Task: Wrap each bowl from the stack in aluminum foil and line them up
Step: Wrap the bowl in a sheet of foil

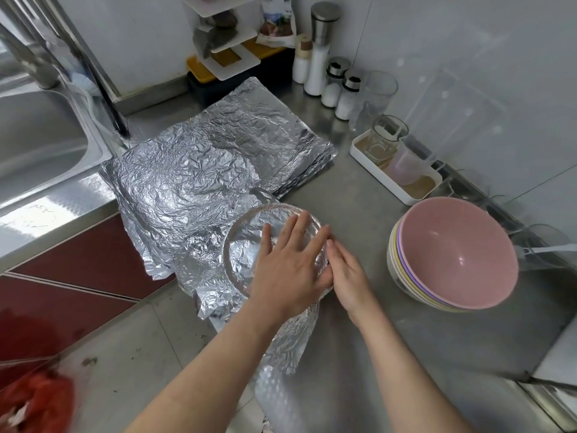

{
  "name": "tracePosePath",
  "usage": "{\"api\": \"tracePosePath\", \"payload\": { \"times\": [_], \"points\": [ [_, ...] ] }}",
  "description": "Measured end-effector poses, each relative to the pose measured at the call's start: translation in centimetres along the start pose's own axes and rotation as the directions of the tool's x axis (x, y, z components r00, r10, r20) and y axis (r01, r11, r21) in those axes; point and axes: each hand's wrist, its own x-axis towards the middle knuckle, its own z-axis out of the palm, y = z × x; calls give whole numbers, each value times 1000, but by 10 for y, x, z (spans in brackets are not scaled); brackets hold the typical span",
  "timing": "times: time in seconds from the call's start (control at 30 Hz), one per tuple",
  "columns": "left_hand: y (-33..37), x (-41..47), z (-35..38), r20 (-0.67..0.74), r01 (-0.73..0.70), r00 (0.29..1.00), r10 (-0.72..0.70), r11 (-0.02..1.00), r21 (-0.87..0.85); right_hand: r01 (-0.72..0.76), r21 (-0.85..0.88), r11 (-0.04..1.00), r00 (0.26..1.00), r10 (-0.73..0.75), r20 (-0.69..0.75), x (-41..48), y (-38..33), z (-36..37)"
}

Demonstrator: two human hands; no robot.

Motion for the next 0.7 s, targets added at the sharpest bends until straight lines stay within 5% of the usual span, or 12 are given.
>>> {"api": "tracePosePath", "payload": {
  "times": [0.17,0.37,0.7],
  "points": [
    [-6,-3,-13,-2,45,999,-45,999,-24,-6,-22,1000,999,5,-41,6,-4,-4],
    [-58,-19,-32,-66,328,939,-339,935,-135,-1,-175,985,1000,0,-7,18,-15,4],
    [-52,-26,-14,-165,246,938,-304,922,-300,9,-347,938,985,-68,-159,13,-7,22]
  ]
}}
